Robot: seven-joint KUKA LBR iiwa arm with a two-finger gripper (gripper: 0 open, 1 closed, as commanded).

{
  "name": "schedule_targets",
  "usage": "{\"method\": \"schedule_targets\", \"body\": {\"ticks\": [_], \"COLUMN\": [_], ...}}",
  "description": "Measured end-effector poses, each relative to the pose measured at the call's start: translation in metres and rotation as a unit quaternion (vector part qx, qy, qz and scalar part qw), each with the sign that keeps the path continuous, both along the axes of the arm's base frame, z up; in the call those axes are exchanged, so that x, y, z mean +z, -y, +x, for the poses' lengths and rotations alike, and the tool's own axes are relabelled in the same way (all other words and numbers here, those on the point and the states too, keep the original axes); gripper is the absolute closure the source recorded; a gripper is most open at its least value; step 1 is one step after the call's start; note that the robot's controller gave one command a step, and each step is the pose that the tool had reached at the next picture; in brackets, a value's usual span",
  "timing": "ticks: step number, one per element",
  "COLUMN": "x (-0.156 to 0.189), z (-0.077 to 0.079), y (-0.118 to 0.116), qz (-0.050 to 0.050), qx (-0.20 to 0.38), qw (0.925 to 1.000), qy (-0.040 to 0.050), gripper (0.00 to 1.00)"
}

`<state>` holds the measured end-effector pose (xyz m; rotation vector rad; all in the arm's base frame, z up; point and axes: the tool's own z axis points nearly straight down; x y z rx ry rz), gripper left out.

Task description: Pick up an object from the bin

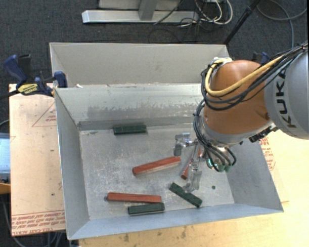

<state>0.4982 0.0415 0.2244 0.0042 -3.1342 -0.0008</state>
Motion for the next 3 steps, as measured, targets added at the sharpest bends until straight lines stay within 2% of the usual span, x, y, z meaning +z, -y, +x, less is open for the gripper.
{"method": "schedule_targets", "body": {"ticks": [1, 2, 3], "x": [-0.158, -0.123, -0.124], "z": [0.085, 0.076, 0.089], "y": [0.007, -0.011, 0.001], "qz": [0.001, 0.001, 0.001], "qx": [0.108, 0.114, 0.101], "qw": [0.9941, 0.9935, 0.9949], "qy": [0.0036, 0.0060, 0.0059], "gripper": [0.00, 0.00, 0.00]}}
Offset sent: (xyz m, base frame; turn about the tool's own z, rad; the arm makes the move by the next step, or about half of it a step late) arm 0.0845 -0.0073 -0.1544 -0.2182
